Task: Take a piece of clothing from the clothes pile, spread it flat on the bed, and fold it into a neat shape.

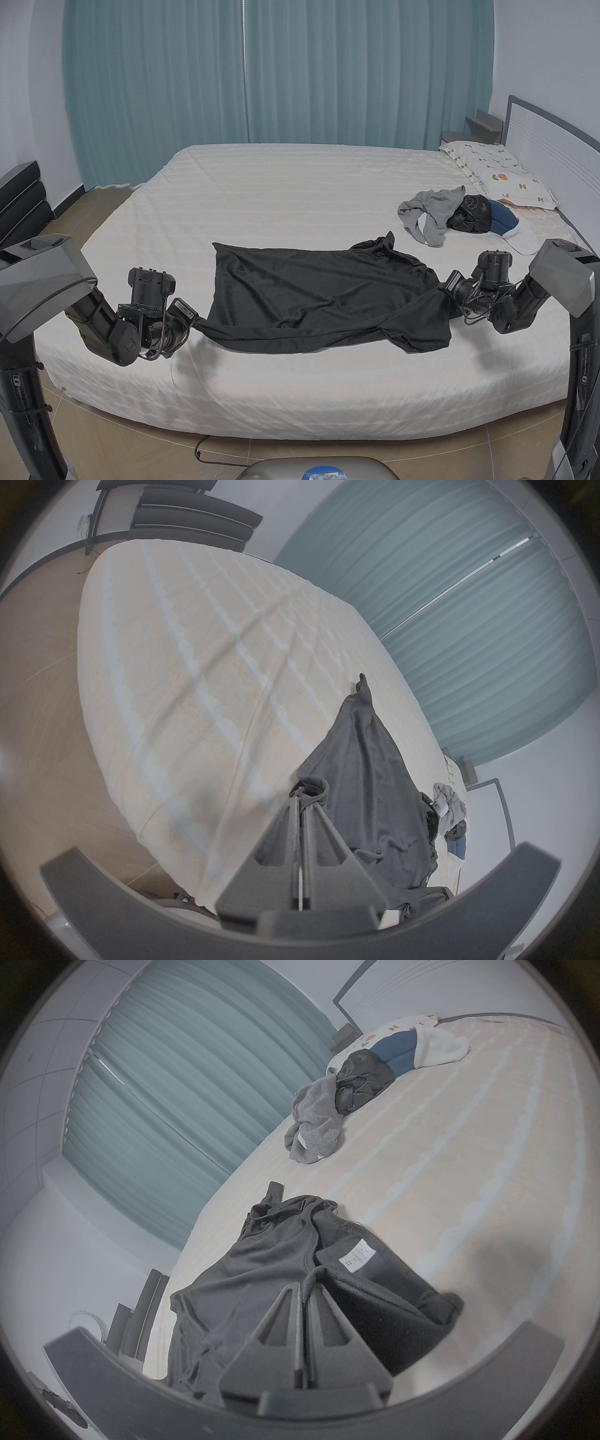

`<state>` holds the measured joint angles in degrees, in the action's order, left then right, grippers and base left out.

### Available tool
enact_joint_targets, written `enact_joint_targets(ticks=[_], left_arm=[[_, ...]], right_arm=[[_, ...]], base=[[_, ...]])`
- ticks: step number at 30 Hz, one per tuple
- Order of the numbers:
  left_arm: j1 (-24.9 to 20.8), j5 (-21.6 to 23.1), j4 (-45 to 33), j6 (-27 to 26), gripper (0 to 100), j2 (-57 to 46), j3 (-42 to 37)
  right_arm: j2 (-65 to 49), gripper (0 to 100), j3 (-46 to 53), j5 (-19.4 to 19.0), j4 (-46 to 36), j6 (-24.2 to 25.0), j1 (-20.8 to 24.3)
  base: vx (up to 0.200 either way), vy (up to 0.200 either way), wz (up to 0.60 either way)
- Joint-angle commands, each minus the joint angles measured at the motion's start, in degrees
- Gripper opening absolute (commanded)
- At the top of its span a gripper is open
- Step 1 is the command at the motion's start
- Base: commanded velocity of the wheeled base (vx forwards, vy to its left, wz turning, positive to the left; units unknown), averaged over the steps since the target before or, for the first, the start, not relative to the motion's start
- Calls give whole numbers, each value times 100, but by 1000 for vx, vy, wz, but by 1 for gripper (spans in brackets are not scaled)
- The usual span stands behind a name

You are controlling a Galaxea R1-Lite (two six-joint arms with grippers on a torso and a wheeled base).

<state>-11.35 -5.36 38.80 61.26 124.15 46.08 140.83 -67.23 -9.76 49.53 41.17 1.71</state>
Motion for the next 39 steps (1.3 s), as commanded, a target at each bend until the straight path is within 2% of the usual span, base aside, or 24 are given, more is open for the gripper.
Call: enact_joint_targets(ticks=[1, 7, 8, 13, 15, 21, 24, 27, 32, 39], left_arm=[[1, 0, 75, 35, 0, 145, 15], [1, 9, 75, 44, 0, 189, 15], [1, 9, 75, 44, 0, 189, 15], [1, 27, 75, 53, 0, 180, 6], [10, 35, 75, 53, 0, 171, -3], [28, 62, 75, 53, 0, 145, -11], [28, 71, 75, 53, 0, 127, -38], [28, 71, 75, 53, 0, 118, -47], [28, 71, 75, 53, 0, 118, -73], [28, 79, 75, 53, 0, 118, -82]], right_arm=[[604, 0, -616, 124, -154, -3, 128], [973, 0, -1231, 432, -242, -21, 207], [999, 100, -1284, 458, -251, -21, 216], [938, 100, -1126, 440, -163, -12, 198], [578, 100, -844, 361, -172, 32, 102], [-530, 100, 351, -439, -207, 23, -188], [-873, 100, 852, -658, -233, -21, -294], [-1048, 100, 1335, -781, -207, -74, -373], [-1145, 100, 1863, -878, -93, -434, -434], [-969, 100, 2276, -992, 57, -478, -346]], base=[[0, 0, 0], [0, 0, 0], [0, 0, 0], [0, 0, 0], [0, 0, 0], [0, 0, 0], [0, 0, 0], [0, 0, 0], [0, 0, 0], [0, 0, 0]])
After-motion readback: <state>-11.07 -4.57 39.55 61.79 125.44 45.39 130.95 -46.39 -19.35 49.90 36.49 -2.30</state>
